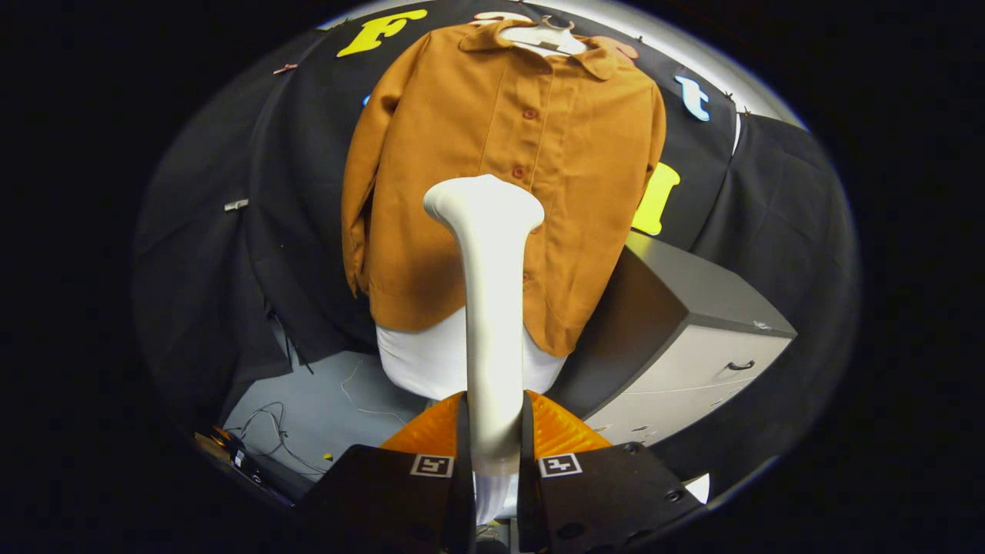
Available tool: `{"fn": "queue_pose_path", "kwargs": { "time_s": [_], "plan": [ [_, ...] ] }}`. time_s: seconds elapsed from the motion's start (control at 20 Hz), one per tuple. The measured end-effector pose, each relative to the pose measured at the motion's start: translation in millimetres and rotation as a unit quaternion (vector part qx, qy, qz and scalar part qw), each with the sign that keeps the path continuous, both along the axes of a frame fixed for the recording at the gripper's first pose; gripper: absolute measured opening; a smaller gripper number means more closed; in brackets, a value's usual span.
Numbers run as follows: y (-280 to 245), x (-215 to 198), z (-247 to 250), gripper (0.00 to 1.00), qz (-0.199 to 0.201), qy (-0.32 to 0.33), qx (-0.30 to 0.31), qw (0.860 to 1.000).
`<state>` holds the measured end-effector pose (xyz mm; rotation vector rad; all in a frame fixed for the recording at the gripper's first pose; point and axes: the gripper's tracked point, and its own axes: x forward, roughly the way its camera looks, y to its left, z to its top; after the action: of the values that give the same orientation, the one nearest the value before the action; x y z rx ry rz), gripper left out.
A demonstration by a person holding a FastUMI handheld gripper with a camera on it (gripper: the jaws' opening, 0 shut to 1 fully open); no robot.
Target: Iron the clothes twice with a garment steamer, once on the left side and once on the right side.
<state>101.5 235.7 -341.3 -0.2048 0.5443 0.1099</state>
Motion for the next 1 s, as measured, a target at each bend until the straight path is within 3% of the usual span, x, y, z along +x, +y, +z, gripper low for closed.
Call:
{"fn": "queue_pose_path", "kwargs": {
  "time_s": [0.6, 1.0],
  "plan": [
    [-74, -3, 146, 0.25, -0.031, -0.110, 0.065, 0.991],
    [-133, 11, 209, 0.25, -0.043, -0.159, 0.084, 0.983]
  ]
}}
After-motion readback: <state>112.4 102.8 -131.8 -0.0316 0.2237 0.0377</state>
